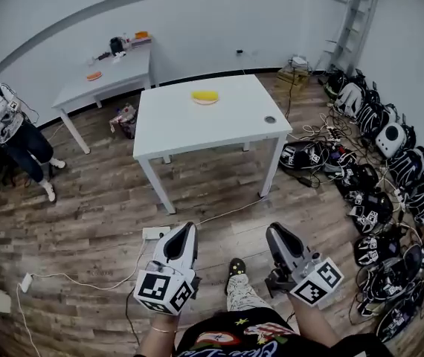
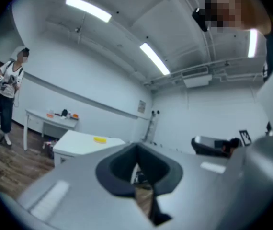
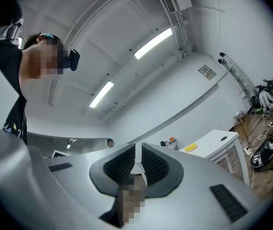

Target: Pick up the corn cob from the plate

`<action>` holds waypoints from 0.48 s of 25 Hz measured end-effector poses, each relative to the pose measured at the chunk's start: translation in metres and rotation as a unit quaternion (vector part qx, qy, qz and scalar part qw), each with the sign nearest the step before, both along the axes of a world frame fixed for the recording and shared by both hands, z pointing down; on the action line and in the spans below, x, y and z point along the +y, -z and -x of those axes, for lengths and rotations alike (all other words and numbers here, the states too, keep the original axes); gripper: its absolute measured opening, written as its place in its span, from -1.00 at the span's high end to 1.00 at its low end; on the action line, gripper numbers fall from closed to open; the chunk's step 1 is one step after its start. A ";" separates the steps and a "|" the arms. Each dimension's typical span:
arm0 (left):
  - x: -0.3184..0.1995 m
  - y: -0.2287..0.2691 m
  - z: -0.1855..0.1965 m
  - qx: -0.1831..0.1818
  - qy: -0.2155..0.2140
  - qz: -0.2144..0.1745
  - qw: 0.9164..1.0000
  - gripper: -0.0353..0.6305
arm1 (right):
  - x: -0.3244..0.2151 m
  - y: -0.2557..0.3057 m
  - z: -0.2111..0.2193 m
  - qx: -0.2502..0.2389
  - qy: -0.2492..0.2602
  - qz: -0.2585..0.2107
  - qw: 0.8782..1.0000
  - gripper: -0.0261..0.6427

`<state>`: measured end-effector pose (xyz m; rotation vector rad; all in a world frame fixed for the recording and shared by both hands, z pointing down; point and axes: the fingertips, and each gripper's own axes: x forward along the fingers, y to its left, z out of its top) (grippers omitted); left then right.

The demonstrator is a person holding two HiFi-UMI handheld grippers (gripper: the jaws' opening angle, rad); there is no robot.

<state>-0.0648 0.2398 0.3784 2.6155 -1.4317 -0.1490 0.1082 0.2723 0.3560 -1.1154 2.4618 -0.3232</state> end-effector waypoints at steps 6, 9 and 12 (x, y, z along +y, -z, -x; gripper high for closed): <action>-0.130 -0.004 -0.003 -0.011 0.010 0.006 1.000 0.93 | -0.143 -0.005 -0.001 -0.027 0.018 -0.003 0.999 0.86; -0.199 0.008 -0.016 -0.016 0.014 -0.006 1.000 0.93 | -0.217 0.004 -0.010 -0.030 0.025 -0.011 0.999 0.86; -0.258 0.021 -0.035 -0.017 0.019 -0.022 0.999 0.93 | -0.279 0.015 -0.018 -0.031 0.043 -0.022 0.998 0.86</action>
